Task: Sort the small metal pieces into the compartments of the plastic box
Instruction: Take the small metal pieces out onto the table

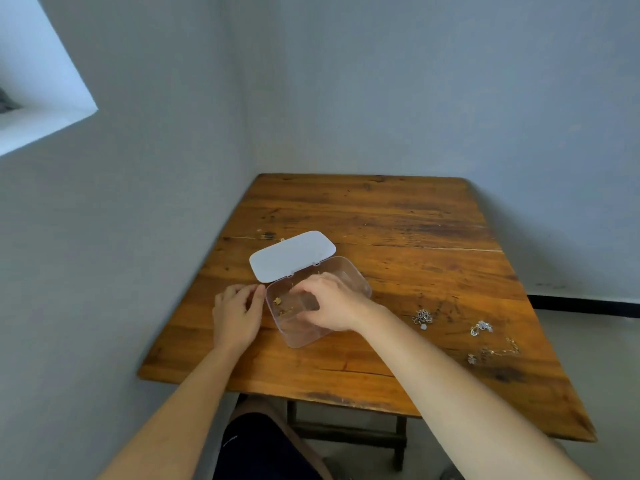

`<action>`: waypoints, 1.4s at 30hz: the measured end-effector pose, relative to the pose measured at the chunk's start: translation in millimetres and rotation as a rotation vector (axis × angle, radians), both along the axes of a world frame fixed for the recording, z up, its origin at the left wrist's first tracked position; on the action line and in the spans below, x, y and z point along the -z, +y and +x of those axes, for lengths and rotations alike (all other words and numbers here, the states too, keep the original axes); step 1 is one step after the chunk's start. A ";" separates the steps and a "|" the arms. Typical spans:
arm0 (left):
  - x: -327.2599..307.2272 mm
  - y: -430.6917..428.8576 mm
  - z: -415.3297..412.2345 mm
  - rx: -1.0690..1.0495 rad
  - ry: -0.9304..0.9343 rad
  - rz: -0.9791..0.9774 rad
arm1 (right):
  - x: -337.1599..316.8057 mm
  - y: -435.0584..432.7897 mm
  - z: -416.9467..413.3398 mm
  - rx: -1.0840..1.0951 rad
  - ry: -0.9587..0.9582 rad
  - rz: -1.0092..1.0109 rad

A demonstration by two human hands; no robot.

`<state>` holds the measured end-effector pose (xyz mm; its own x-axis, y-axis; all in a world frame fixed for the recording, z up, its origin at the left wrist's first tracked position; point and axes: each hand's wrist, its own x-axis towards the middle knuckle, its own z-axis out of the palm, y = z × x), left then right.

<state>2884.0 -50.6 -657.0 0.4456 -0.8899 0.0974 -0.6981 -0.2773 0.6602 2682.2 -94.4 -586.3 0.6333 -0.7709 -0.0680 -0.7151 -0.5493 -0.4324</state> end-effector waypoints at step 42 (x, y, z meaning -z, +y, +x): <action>2.7 1.1 1.6 0.003 0.005 -0.025 | -22.1 -33.2 -13.8 0.309 -0.643 0.269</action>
<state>2885.6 -49.5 -659.6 0.4435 -0.8885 0.1177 -0.6955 -0.2583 0.6705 2668.4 -127.6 -564.3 0.3698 -0.9286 0.0309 -0.3811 -0.1819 -0.9065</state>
